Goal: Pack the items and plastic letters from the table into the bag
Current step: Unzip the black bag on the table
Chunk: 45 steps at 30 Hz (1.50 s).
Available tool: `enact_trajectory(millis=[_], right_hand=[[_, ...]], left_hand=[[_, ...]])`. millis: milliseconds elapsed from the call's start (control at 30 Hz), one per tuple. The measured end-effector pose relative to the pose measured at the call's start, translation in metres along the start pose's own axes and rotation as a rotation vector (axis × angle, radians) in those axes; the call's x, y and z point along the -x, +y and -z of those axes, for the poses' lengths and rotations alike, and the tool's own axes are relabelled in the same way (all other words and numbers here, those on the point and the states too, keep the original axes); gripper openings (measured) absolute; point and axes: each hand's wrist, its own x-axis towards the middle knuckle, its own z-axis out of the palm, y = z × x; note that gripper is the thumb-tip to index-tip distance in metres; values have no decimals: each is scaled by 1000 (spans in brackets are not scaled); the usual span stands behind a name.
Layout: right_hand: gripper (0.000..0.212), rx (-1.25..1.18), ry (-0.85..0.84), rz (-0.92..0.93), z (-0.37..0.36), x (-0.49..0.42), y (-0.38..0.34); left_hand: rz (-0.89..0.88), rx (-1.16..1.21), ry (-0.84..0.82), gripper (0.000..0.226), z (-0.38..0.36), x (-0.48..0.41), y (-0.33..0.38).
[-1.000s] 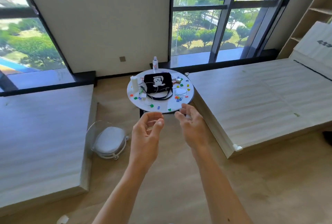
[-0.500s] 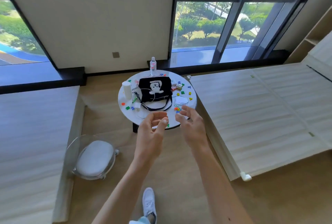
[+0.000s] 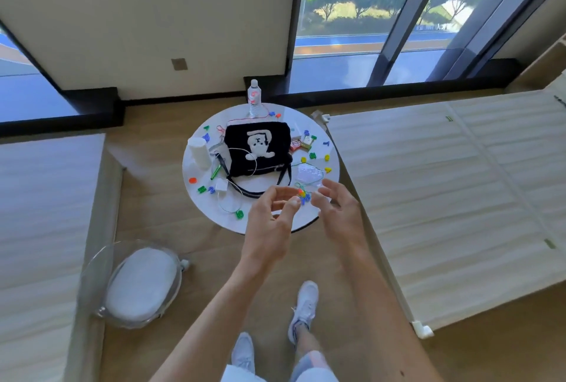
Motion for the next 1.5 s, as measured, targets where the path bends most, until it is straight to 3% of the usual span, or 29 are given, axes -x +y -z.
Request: enact_trajectory(millis=[367, 567, 867, 1233, 1500], right_hand=[[43, 143, -257, -19, -26, -178, 2], [44, 203, -303, -10, -55, -252, 29], [44, 243, -275, -3, -109, -353, 125], [47, 572, -268, 459, -166, -501, 290], [55, 1022, -270, 873, -188, -577, 365]], left_hand=[[136, -102, 161, 11, -45, -128, -26], [193, -156, 126, 10, -51, -197, -71], [237, -221, 11, 15, -55, -300, -203], [51, -621, -52, 15, -85, -450, -421], [-210, -1128, 57, 37, -108, -535, -498]])
